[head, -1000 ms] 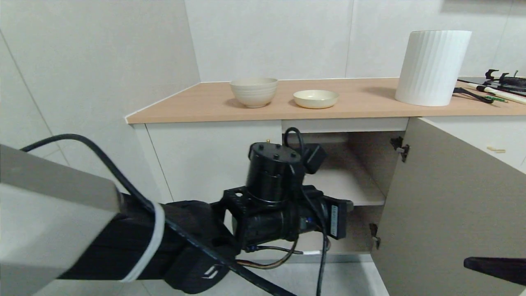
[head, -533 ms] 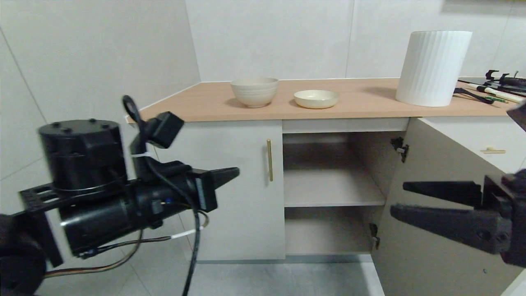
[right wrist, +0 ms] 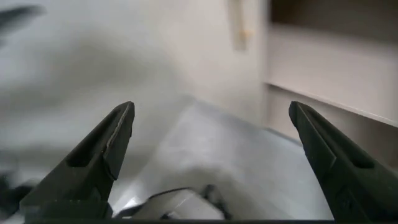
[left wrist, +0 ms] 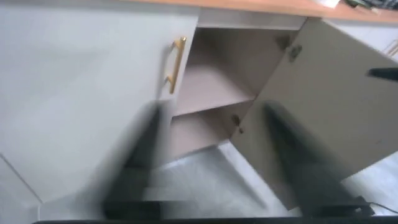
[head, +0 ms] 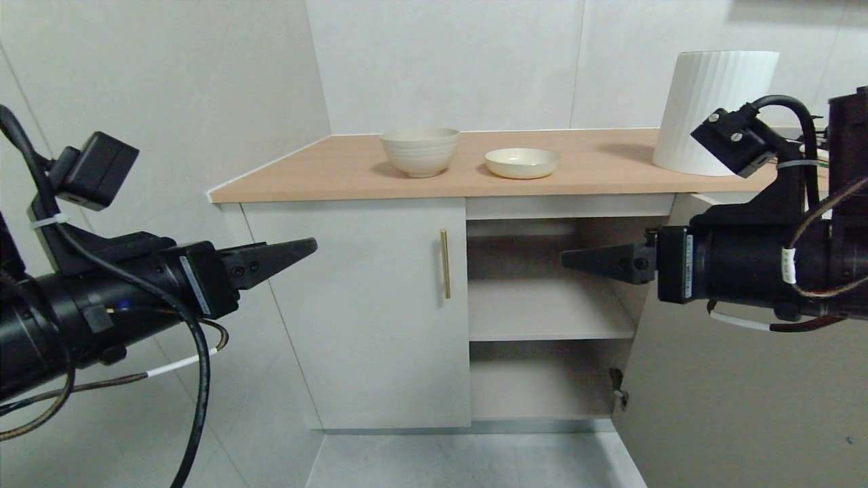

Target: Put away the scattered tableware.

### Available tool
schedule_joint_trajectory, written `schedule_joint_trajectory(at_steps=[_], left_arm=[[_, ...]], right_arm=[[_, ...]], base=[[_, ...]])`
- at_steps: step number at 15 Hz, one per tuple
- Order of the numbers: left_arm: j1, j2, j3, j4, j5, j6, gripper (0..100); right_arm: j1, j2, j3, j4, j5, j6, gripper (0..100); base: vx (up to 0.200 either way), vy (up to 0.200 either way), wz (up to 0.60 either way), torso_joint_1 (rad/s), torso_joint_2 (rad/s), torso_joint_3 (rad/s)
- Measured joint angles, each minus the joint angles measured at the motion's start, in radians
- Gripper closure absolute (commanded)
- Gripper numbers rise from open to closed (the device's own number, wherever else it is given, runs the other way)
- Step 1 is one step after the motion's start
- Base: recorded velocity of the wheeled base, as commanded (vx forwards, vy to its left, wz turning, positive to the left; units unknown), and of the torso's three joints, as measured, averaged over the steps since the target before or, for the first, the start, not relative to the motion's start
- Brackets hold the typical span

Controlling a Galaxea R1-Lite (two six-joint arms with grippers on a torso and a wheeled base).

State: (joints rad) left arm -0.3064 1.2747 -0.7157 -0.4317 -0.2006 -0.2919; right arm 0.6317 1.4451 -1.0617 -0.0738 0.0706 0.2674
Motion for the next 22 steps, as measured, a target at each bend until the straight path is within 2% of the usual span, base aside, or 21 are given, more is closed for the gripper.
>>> schedule_joint_trajectory(at_steps=[4,5,8,11,20,22], left_arm=[[0.016,-0.010,-0.013,-0.003,0.005,0.002,0],[0.020,-0.012,-0.013,-0.005,0.006,0.002,0],[0.032,-0.023,-0.014,-0.006,0.006,0.004,0],[0.056,-0.036,-0.019,-0.006,0.002,0.004,0],[0.071,-0.030,-0.020,-0.006,0.000,-0.001,0],[0.071,-0.027,-0.019,-0.008,0.000,-0.001,0]], right_arm=[[-0.009,0.030,-0.022,0.014,-0.185,0.002,0],[-0.009,0.027,-0.023,0.014,-0.195,0.002,0],[-0.009,0.010,-0.020,0.009,-0.200,0.006,0],[-0.004,-0.004,-0.018,0.007,-0.195,0.011,0],[-0.001,-0.045,0.029,0.001,-0.163,0.023,0],[0.006,-0.047,0.032,0.000,-0.164,0.020,0]], base=[[0.000,0.000,0.00,0.000,0.00,0.000],[0.000,0.000,0.00,0.000,0.00,0.000],[0.000,0.000,0.00,0.000,0.00,0.000],[0.200,0.000,0.00,-0.001,0.00,0.002],[0.200,0.000,0.00,0.003,0.00,0.002],[0.000,0.000,0.00,0.000,0.00,0.000]])
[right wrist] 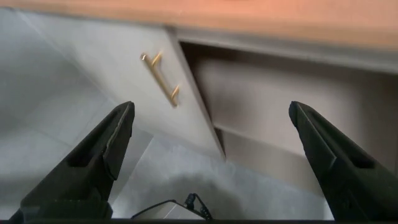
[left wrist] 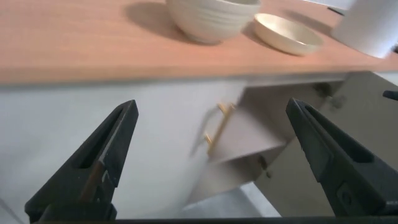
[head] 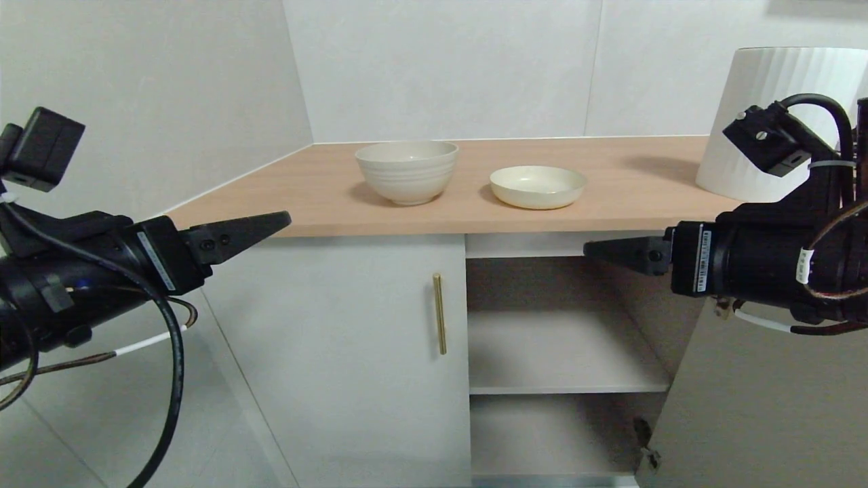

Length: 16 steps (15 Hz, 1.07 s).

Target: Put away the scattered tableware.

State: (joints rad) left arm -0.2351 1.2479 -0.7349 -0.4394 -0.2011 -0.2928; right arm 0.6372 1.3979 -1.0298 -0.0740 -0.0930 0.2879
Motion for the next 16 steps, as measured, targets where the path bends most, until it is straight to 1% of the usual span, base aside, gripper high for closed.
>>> schedule_joint_trajectory(at_steps=[5,6,8,10,14,16], left_arm=[[-0.001,-0.001,0.002,0.003,-0.002,0.000,0],[-0.003,0.000,0.002,0.004,-0.007,0.000,0],[-0.005,0.008,0.004,0.004,-0.052,0.000,0],[-0.005,0.021,0.006,0.010,-0.068,-0.004,0],[-0.009,0.079,-0.019,0.002,-0.069,-0.050,0],[-0.015,0.138,-0.065,0.005,-0.064,-0.057,0]], right_arm=[[0.026,-0.024,0.010,0.001,0.003,-0.004,0],[0.027,-0.026,0.012,0.002,0.004,-0.004,0],[0.029,-0.027,0.011,-0.001,0.008,-0.004,0],[0.027,-0.026,0.012,0.002,0.008,-0.004,0],[0.028,-0.010,0.009,-0.029,0.007,-0.004,0],[0.022,0.000,0.009,-0.055,0.007,-0.004,0]], base=[[0.000,0.000,0.00,0.000,0.00,0.000],[0.000,0.000,0.00,0.036,-0.23,-0.193],[0.000,0.000,0.00,0.078,-0.25,-0.266],[0.000,0.000,0.00,0.132,-0.40,-0.315],[0.000,0.000,0.00,0.138,-0.51,-0.305],[0.000,0.000,0.00,0.171,-0.47,-0.290]])
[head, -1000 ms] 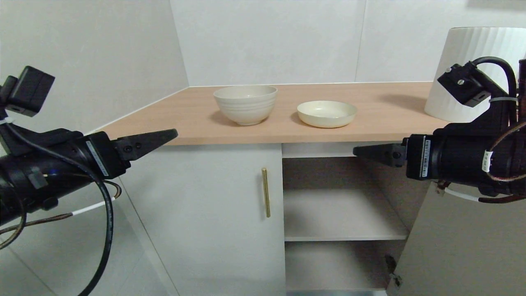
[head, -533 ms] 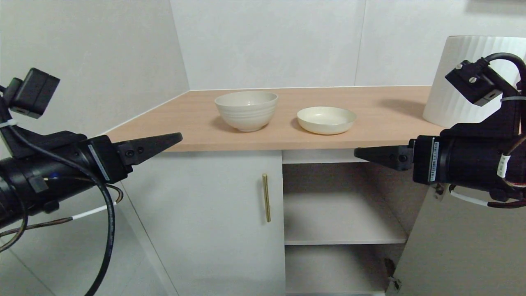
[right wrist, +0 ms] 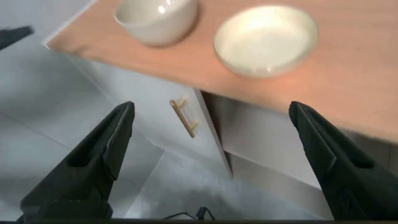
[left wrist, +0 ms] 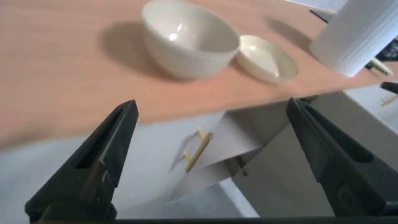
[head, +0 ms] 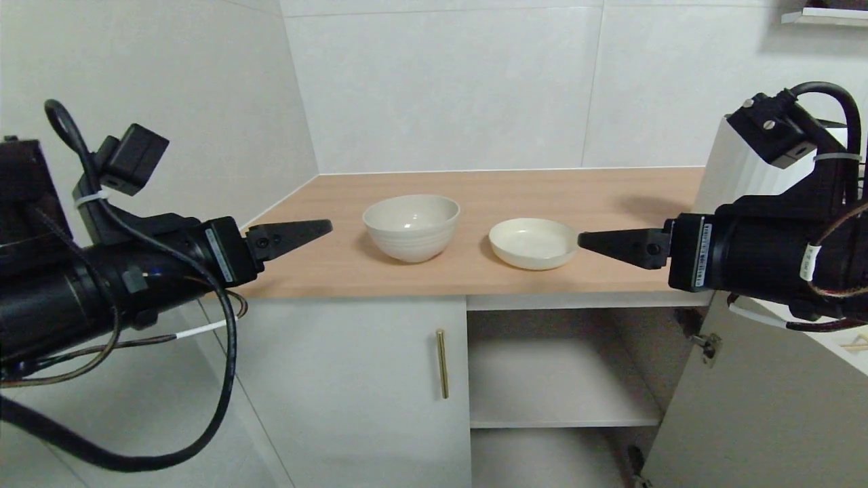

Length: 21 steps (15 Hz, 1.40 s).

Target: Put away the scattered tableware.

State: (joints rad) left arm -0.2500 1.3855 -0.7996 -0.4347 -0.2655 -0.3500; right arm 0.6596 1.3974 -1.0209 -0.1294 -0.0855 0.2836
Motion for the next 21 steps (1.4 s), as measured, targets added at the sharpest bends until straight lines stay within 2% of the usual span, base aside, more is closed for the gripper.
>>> schedule_joint_trajectory(at_steps=[3,4,6,7,8,10,12,13,16,18,21], left_arm=[[-0.001,0.115,-0.117,0.014,0.006,-0.001,0],[-0.003,0.147,-0.160,0.052,0.007,-0.002,0],[-0.001,0.190,-0.238,0.229,0.009,-0.006,0],[-0.001,0.202,-0.279,0.302,0.010,-0.022,0],[-0.001,0.212,-0.316,0.330,0.011,-0.078,0],[-0.002,0.234,-0.365,0.354,0.023,-0.152,0],[-0.011,0.275,-0.418,0.396,0.088,-0.199,0],[-0.024,0.304,-0.445,0.412,0.141,-0.220,0],[-0.077,0.402,-0.510,0.423,0.254,-0.271,0],[-0.106,0.477,-0.539,0.424,0.280,-0.285,0],[-0.117,0.546,-0.560,0.423,0.284,-0.287,0]], right_arm=[[-0.019,0.019,0.000,-0.010,0.001,0.000,0],[-0.029,0.027,0.000,-0.027,0.001,0.000,0],[-0.047,0.051,0.000,-0.056,0.000,-0.001,0],[-0.055,0.066,0.000,-0.068,-0.002,-0.001,0],[-0.064,0.083,-0.001,-0.077,-0.009,-0.002,0],[-0.076,0.126,-0.034,-0.077,-0.056,0.007,0],[-0.087,0.183,-0.100,-0.048,-0.146,0.051,0],[-0.094,0.208,-0.126,-0.034,-0.162,0.072,0],[-0.118,0.267,-0.159,-0.030,-0.171,0.086,0],[-0.125,0.289,-0.164,-0.031,-0.169,0.086,0],[-0.129,0.301,-0.165,-0.031,-0.168,0.086,0]], base=[[0.000,0.000,0.00,0.185,-0.48,-0.290],[0.000,0.000,0.00,0.163,-0.42,-0.246],[0.000,0.000,0.00,0.076,-0.19,-0.102],[0.000,0.000,0.00,0.027,-0.08,-0.041],[0.000,0.000,0.00,0.000,0.00,0.000],[0.000,0.000,0.00,0.000,0.00,0.000],[0.000,0.000,0.00,0.000,0.00,0.000],[0.000,0.000,0.00,0.000,0.00,0.000],[0.000,0.000,0.00,0.000,0.00,0.000],[0.000,0.000,0.00,0.000,0.00,0.000],[0.000,0.000,0.00,0.000,0.00,0.000]])
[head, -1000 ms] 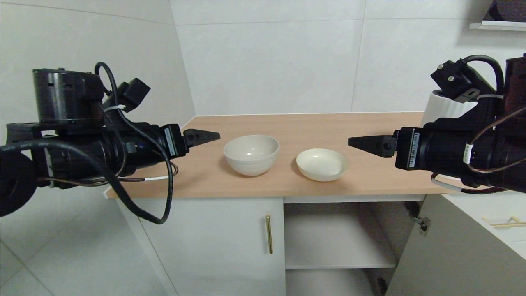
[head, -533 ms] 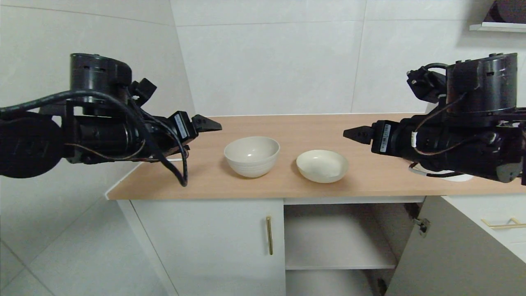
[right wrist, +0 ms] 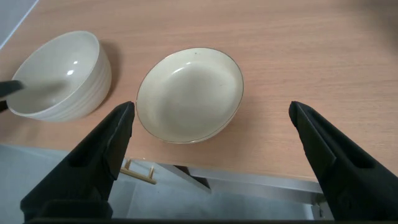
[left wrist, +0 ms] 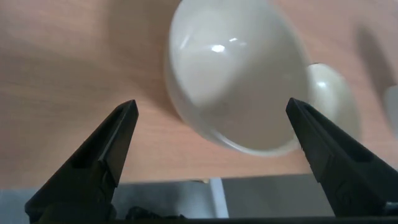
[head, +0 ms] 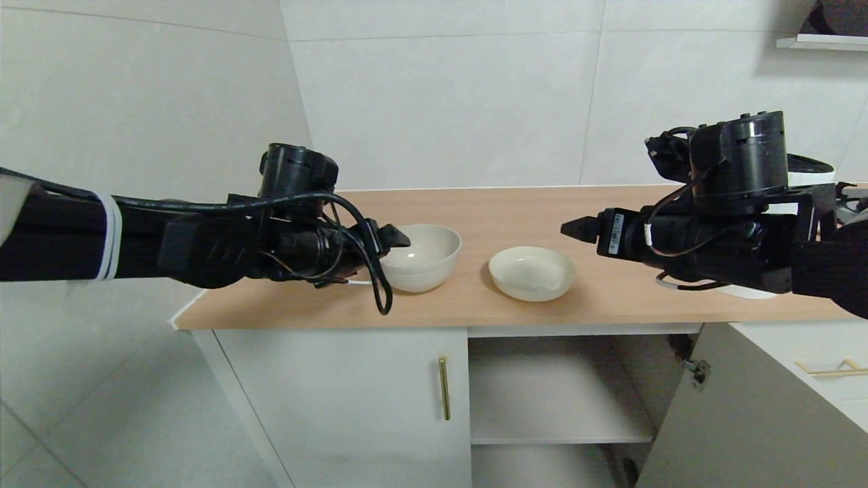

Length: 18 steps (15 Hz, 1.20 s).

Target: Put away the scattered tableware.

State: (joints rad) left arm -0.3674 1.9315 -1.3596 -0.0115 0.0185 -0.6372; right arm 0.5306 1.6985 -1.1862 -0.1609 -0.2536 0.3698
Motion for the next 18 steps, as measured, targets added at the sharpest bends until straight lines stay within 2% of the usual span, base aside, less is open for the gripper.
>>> schedule_joint_trajectory(at_steps=[1,2,10,13,18], left_arm=[[-0.001,0.015,-0.004,-0.002,0.000,-0.001,0],[-0.001,0.024,-0.006,-0.002,0.000,-0.001,100],[-0.002,0.034,-0.006,-0.001,0.000,0.000,100],[0.000,0.022,-0.001,0.000,0.000,-0.001,100],[-0.001,-0.021,0.023,0.004,-0.012,0.000,100]], right_arm=[[0.000,0.002,0.000,0.000,0.000,0.000,0],[0.000,0.003,0.000,0.000,0.001,0.000,0],[0.000,0.006,-0.003,0.004,0.004,0.001,0],[0.000,0.032,-0.033,0.044,-0.005,0.016,0],[-0.016,0.166,-0.123,0.086,-0.115,0.047,0]], base=[[0.000,0.000,0.00,0.000,0.00,0.000],[0.000,0.000,0.00,0.000,0.00,0.000],[0.000,0.000,0.00,0.000,0.00,0.000],[0.000,0.000,0.00,0.000,0.00,0.000],[0.000,0.000,0.00,0.000,0.00,0.000]])
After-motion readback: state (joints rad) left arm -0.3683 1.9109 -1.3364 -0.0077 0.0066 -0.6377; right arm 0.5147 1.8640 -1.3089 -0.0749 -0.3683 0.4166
